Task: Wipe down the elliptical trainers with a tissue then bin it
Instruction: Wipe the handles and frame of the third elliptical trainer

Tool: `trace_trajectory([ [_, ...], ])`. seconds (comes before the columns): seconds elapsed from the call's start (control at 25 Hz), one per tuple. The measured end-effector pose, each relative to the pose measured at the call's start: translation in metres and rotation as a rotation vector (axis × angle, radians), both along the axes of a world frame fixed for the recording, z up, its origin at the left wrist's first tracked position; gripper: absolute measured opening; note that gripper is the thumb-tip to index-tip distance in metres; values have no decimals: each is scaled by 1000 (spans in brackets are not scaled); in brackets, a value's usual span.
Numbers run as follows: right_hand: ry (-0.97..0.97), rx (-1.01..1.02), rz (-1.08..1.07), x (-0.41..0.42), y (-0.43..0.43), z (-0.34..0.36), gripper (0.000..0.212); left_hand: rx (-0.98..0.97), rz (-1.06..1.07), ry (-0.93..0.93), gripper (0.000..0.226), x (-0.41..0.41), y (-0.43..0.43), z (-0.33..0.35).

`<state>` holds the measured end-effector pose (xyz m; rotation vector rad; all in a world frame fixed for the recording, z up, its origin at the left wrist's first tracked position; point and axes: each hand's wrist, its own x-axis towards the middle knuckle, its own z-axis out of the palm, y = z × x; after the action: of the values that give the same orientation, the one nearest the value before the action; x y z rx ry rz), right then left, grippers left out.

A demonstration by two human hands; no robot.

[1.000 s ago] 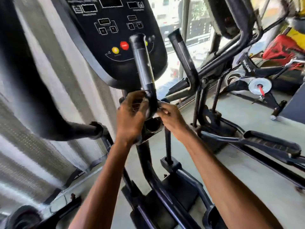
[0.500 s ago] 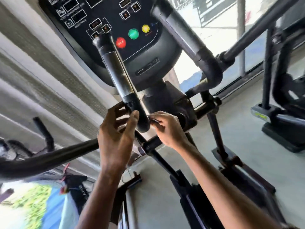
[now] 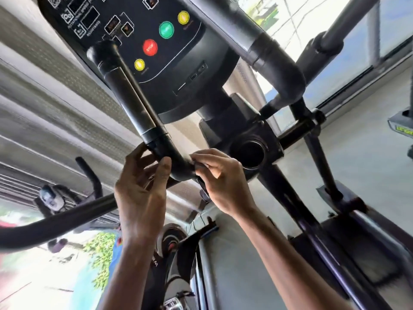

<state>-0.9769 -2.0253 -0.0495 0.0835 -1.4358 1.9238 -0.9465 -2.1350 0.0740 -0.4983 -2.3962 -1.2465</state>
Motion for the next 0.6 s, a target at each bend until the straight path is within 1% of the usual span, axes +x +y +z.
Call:
trace_trajectory([
  [0.08,18,-111,-48,12,-13,0,20,3,6,-6,32,-1,1,2],
  [0.2,-87,-325,-137,21,-40,3,20,-6,-3,-18,33,-1,0,4],
  [0.28,-63,-423,-206,28,-58,10,16,-1,-24,-44,33,-2,0,8],
  [0.36,7,-436,-304,32,-72,16,11,-6,-56,-103,29,-3,-1,12],
  [0.44,30,-442,-367,30,-80,18,7,30,-110,-180,13,-2,3,17],
  [0.48,32,-448,-393,31,-83,22,7,59,-135,-223,11,-1,4,20],
  [0.52,50,-437,-429,32,-85,27,6,88,-161,-259,18,-2,3,23],
  [0.6,117,-346,-547,34,-87,35,6,124,-222,-322,29,-7,0,27],
])
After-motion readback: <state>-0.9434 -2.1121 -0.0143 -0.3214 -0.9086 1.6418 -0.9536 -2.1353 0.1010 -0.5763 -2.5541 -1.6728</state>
